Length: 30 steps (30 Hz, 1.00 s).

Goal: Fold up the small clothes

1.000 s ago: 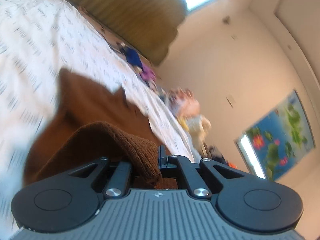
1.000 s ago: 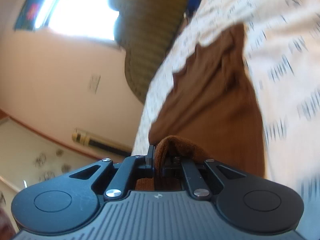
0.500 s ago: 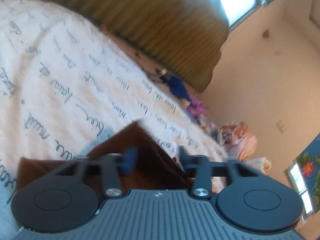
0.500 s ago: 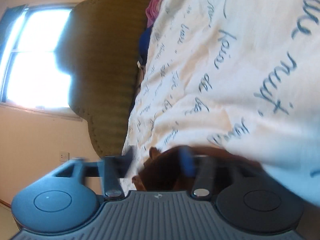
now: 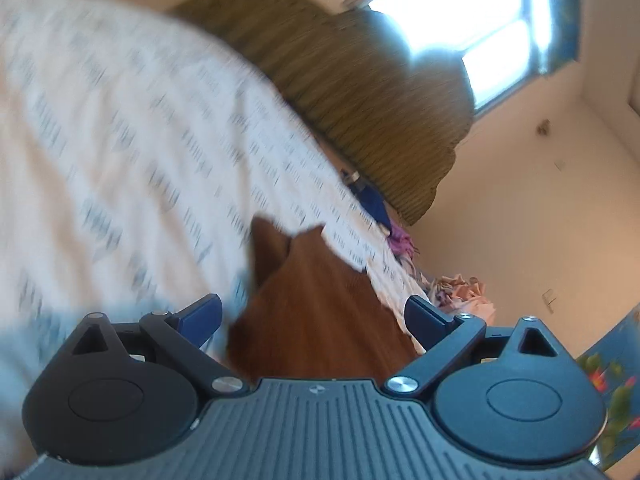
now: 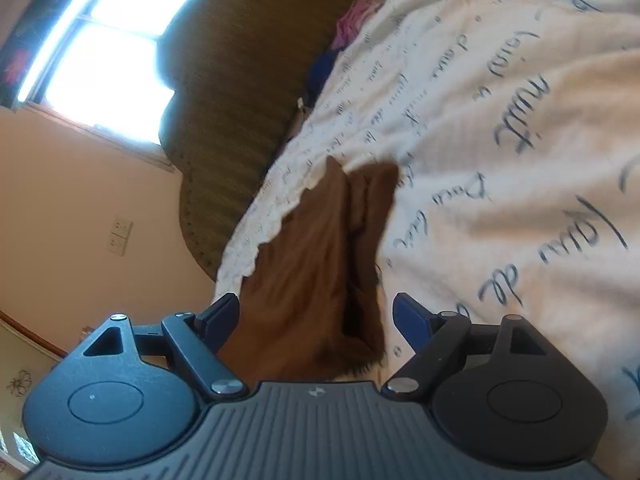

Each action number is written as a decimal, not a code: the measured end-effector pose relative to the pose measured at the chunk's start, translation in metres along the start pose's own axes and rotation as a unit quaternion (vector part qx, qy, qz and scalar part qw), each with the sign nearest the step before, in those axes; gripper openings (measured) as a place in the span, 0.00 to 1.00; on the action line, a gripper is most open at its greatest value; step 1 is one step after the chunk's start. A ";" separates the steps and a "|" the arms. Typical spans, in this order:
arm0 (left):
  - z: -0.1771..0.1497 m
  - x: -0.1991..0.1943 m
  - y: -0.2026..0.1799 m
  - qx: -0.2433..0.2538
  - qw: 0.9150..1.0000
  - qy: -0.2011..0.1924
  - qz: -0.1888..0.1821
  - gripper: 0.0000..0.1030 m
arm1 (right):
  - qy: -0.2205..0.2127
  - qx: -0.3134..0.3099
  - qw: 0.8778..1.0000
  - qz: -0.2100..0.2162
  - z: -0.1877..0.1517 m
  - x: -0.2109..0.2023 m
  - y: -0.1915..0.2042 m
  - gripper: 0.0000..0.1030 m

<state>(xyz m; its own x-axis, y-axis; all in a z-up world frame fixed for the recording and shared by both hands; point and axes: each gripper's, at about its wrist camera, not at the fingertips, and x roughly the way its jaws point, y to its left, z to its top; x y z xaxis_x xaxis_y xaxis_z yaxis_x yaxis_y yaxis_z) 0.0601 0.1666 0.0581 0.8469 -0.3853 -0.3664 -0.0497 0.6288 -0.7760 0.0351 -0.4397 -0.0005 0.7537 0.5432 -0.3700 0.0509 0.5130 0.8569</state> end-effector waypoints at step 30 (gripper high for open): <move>-0.044 -0.048 -0.030 0.014 0.996 0.081 0.035 0.09 | 0.039 -0.103 0.994 -0.010 -0.036 -0.017 0.054 0.09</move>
<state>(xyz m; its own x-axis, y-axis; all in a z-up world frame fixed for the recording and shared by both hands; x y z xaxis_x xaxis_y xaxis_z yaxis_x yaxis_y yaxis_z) -0.0024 0.1366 0.0767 0.7454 -0.4425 -0.4985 -0.0879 0.6761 -0.7315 0.0012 -0.3971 0.0395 0.7009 0.5774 -0.4187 -0.0772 0.6451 0.7602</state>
